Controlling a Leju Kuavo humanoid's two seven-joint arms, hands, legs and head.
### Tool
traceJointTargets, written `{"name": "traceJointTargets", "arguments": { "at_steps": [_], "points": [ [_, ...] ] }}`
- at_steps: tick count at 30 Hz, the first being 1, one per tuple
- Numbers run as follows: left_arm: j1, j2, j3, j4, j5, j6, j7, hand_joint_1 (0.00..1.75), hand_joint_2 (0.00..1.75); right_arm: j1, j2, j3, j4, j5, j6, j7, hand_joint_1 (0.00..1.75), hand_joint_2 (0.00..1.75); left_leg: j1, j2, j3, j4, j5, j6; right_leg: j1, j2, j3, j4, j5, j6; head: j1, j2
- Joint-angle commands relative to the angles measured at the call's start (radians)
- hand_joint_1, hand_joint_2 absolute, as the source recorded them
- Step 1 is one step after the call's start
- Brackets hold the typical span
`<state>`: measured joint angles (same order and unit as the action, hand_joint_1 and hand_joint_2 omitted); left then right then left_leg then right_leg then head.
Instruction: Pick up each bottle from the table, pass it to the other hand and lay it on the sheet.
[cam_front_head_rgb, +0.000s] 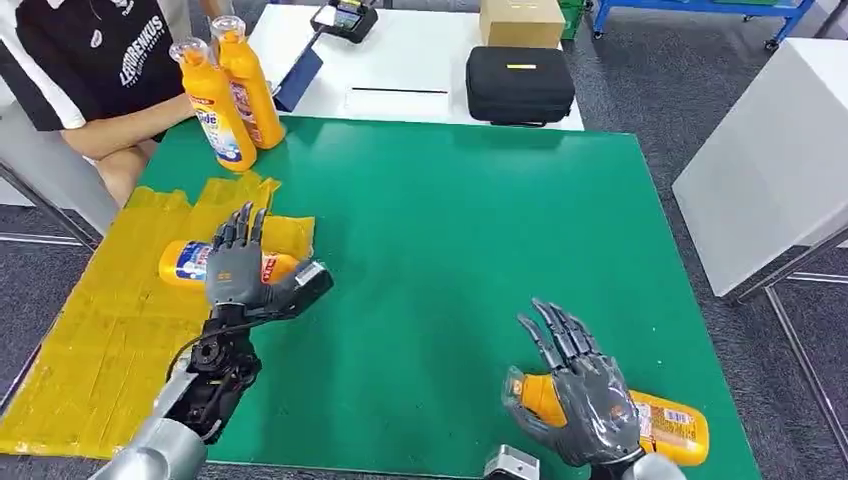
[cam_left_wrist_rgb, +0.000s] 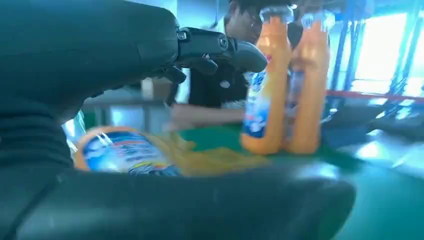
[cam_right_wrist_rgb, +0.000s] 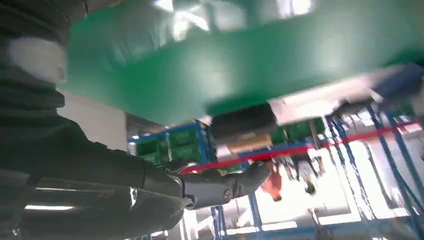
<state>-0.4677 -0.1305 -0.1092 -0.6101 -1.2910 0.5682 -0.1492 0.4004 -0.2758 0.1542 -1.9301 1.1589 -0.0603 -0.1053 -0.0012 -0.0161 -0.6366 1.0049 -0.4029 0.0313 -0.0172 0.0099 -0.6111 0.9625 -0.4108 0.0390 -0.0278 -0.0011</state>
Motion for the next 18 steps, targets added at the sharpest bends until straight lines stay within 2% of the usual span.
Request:
{"name": "traceJointTargets", "arguments": {
  "at_steps": [1, 3, 5, 6, 8, 9, 10, 11, 13, 18],
  "points": [
    [0.196, -0.060, 0.109, -0.523, 0.748, -0.348, -0.344, 0.00, 1.75, 0.170, 0.055, -0.273, -0.073, -0.046, 0.059, -0.149, 0.00, 1.75, 0.000, 0.000, 0.004, 0.001, -0.004, -0.001, 0.000, -0.002, 0.004, 0.001, -0.004, -0.001, 0.000, 0.000],
    [0.200, -0.058, 0.106, -0.526, 0.751, -0.348, -0.343, 0.00, 1.75, 0.163, 0.059, -0.275, -0.065, -0.043, 0.060, -0.154, 0.00, 1.75, 0.000, 0.004, 0.007, 0.000, -0.006, -0.001, 0.000, 0.001, 0.007, 0.000, -0.004, -0.002, 0.000, 0.000],
    [0.197, -0.061, 0.109, -0.518, 0.798, -0.368, -0.360, 0.00, 1.75, 0.151, 0.076, -0.282, -0.056, -0.033, 0.064, -0.156, 0.00, 1.75, 0.000, 0.003, 0.004, 0.000, -0.005, 0.000, 0.000, 0.001, 0.003, 0.000, -0.002, -0.002, 0.000, 0.000],
    [0.202, -0.063, 0.114, -0.524, 0.853, -0.397, -0.378, 0.00, 1.75, 0.140, 0.096, -0.301, -0.041, -0.017, 0.077, -0.153, 0.00, 1.75, 0.000, 0.003, 0.008, 0.000, -0.006, -0.001, 0.000, 0.001, 0.007, 0.000, -0.004, -0.002, 0.000, 0.000],
    [0.215, -0.061, 0.107, -0.544, 0.856, -0.385, -0.382, 0.00, 1.75, 0.129, 0.110, -0.324, -0.017, 0.002, 0.091, -0.152, 0.00, 1.75, 0.000, 0.002, 0.003, -0.001, -0.004, 0.000, 0.000, 0.000, 0.003, -0.001, -0.003, 0.000, 0.000, 0.000],
    [0.219, -0.059, 0.100, -0.553, 0.868, -0.393, -0.375, 0.00, 1.75, 0.115, 0.126, -0.347, 0.001, 0.017, 0.107, -0.158, 0.00, 1.75, 0.000, 0.002, 0.007, -0.001, -0.005, -0.001, 0.000, 0.000, 0.006, -0.001, -0.005, -0.001, 0.000, 0.000],
    [0.219, -0.058, 0.098, -0.554, 0.883, -0.404, -0.373, 0.00, 1.75, 0.107, 0.138, -0.362, 0.009, 0.027, 0.117, -0.164, 0.00, 1.75, 0.000, 0.002, 0.002, -0.001, -0.003, 0.001, 0.000, 0.001, 0.001, -0.001, -0.002, 0.000, 0.000, 0.000],
    [0.214, -0.056, 0.094, -0.551, 0.898, -0.420, -0.374, 0.00, 1.75, 0.091, 0.152, -0.382, 0.028, 0.042, 0.132, -0.163, 0.00, 1.75, 0.000, 0.002, 0.008, -0.001, -0.006, -0.001, 0.001, 0.000, 0.008, -0.001, -0.005, -0.001, 0.000, 0.000],
    [0.207, -0.056, 0.088, -0.544, 0.901, -0.423, -0.374, 0.00, 1.75, 0.091, 0.164, -0.401, 0.036, 0.058, 0.150, -0.161, 0.00, 1.75, 0.000, 0.003, 0.004, -0.001, -0.004, 0.000, 0.001, 0.001, 0.004, -0.002, -0.003, 0.000, 0.000, 0.000],
    [0.194, -0.051, 0.070, -0.514, 0.934, -0.436, -0.378, 0.00, 1.75, 0.090, 0.232, -0.499, 0.068, 0.151, 0.196, -0.208, 0.00, 1.75, 0.000, 0.001, 0.010, -0.002, -0.005, -0.001, 0.000, -0.002, 0.010, -0.002, -0.005, -0.001, 0.000, 0.000]
  ]
}}
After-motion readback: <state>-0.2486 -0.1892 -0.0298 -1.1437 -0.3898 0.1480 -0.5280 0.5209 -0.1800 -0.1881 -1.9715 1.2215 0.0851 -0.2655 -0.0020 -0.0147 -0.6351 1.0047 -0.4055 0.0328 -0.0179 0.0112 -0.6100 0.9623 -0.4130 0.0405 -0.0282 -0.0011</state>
